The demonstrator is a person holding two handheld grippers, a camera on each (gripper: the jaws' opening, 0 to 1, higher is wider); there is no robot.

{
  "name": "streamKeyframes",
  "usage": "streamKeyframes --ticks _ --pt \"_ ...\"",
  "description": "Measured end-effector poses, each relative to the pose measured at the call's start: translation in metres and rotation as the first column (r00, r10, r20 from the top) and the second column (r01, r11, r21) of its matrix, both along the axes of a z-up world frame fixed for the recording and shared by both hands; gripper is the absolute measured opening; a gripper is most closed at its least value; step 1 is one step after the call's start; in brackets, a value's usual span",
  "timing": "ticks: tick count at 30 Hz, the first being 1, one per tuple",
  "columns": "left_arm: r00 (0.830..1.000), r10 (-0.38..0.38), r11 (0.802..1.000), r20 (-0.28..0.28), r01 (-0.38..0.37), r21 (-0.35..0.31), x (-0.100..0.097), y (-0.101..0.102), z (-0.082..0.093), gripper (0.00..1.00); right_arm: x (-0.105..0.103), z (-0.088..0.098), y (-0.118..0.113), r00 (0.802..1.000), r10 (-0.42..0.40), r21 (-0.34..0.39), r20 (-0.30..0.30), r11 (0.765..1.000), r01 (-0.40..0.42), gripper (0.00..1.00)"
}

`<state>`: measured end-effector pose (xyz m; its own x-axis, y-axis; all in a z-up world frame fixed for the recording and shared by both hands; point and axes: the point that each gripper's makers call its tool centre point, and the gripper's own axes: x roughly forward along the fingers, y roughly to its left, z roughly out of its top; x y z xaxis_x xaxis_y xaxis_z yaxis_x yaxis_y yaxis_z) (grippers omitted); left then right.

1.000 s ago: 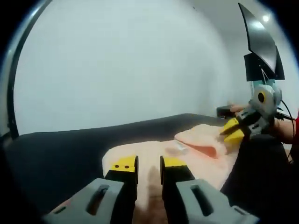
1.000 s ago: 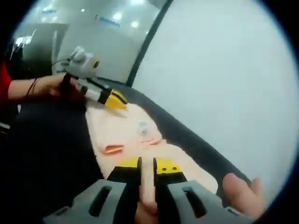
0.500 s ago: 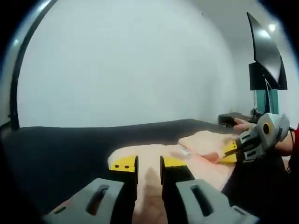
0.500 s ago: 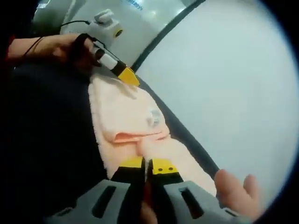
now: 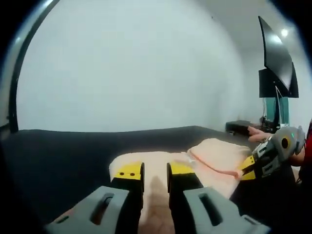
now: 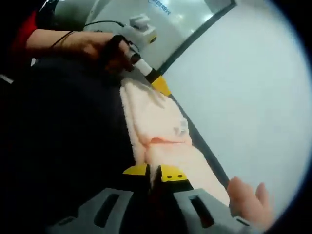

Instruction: Fold the towel on the table until its edges align and the towel forms a compact rectangular stack.

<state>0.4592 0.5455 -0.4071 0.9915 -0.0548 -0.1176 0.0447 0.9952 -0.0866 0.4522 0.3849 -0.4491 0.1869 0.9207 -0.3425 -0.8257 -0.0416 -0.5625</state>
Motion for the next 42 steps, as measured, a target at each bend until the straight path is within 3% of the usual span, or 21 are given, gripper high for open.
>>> streamKeyframes --ticks 2,4,6,8,9,11,13,14,15,17,20,22,23,24,29,31,34,36,37,40,42 --pt "1.0 0.01 1.0 0.0 -0.01 -0.008 -0.001 0.001 0.0 0.21 -0.01 0.002 -0.002 0.987 0.065 -0.008 -0.146 0.998 -0.067 0.34" --pt "1.0 0.012 1.0 0.003 -0.012 -0.019 -0.001 0.005 0.001 0.21 -0.021 0.016 -0.005 0.935 0.093 0.043 -0.342 0.996 -0.084 0.34" --pt "1.0 0.009 1.0 0.001 -0.009 -0.014 -0.001 0.003 0.001 0.21 0.003 0.041 0.002 0.873 0.031 0.157 -0.487 0.986 0.052 0.26" --pt "1.0 0.009 1.0 -0.011 -0.009 0.023 -0.001 0.001 0.0 0.21 0.031 0.041 0.005 0.887 -0.046 0.16 -0.459 0.978 0.133 0.19" --pt "1.0 0.008 0.999 -0.019 -0.007 0.047 -0.001 0.0 -0.001 0.21 0.042 0.032 0.007 0.91 -0.096 0.123 -0.404 0.98 0.158 0.18" --pt "0.999 -0.01 0.997 -0.043 0.013 0.074 0.001 -0.005 -0.007 0.22 0.04 0.008 0.017 0.932 -0.091 0.046 -0.351 0.992 0.114 0.18" --pt "0.995 -0.021 0.997 -0.098 0.028 0.068 0.001 -0.008 -0.021 0.22 0.039 -0.019 0.019 0.926 -0.115 -0.054 -0.36 0.993 0.102 0.18" --pt "0.995 -0.018 0.996 -0.096 0.026 0.084 0.002 -0.007 -0.021 0.23 0.036 -0.006 0.025 0.926 -0.061 0.02 -0.372 0.997 0.074 0.18" --pt "0.995 -0.018 0.995 -0.101 0.028 0.096 0.002 -0.008 -0.022 0.24 0.039 -0.005 0.02 0.905 -0.092 -0.008 -0.416 0.995 0.098 0.18" --pt "0.994 -0.024 0.995 -0.104 0.034 0.094 0.001 -0.01 -0.023 0.27 0.051 0.024 0.009 0.881 -0.103 0.071 -0.461 0.986 0.153 0.2" --pt "0.986 -0.059 0.992 -0.153 0.075 0.103 0.001 -0.017 -0.033 0.33 0.099 0.067 -0.027 0.814 -0.215 0.19 -0.539 0.911 0.367 0.17" --pt "0.984 -0.049 0.984 -0.172 0.077 0.16 0.001 -0.019 -0.035 0.33 0.122 0.079 -0.057 0.765 -0.277 0.209 -0.581 0.858 0.469 0.17" --pt "0.984 -0.051 0.984 -0.172 0.079 0.161 0.001 -0.019 -0.035 0.33 0.134 0.078 -0.073 0.726 -0.326 0.197 -0.606 0.822 0.534 0.17" --pt "0.984 -0.051 0.985 -0.173 0.078 0.156 0.0 -0.018 -0.034 0.33 0.138 0.077 -0.089 0.655 -0.331 0.195 -0.679 0.779 0.596 0.17" --pt "0.976 -0.052 0.992 -0.213 0.075 0.103 -0.008 -0.011 -0.039 0.33 0.136 0.035 -0.121 0.426 -0.384 0.054 -0.819 0.688 0.724 0.19" --pt "0.978 -0.042 0.994 -0.203 0.061 0.089 -0.009 -0.008 -0.036 0.31 0.132 0.02 -0.121 0.399 -0.401 0.027 -0.824 0.677 0.736 0.2" --pt "0.986 -0.031 0.996 -0.162 0.044 0.074 -0.01 -0.007 -0.026 0.31 0.12 -0.004 -0.114 0.458 -0.492 -0.026 -0.74 0.702 0.712 0.22" --pt "0.985 -0.038 0.996 -0.169 0.05 0.068 -0.009 -0.008 -0.029 0.32 0.124 -0.014 -0.113 0.566 -0.582 -0.024 -0.584 0.709 0.705 0.26" --pt "0.982 -0.036 0.995 -0.187 0.052 0.082 -0.009 -0.008 -0.033 0.32 0.124 -0.004 -0.111 0.586 -0.554 0.032 -0.592 0.71 0.704 0.26" --pt "0.98 -0.024 0.994 -0.197 0.044 0.102 -0.008 -0.004 -0.035 0.31 0.127 0.017 -0.115 0.438 -0.446 0.048 -0.781 0.656 0.754 0.34" --pt "0.981 -0.018 0.996 -0.194 0.035 0.081 -0.009 -0.003 -0.035 0.31 0.134 0.02 -0.124 0.349 -0.425 0.016 -0.835 0.616 0.788 0.36"
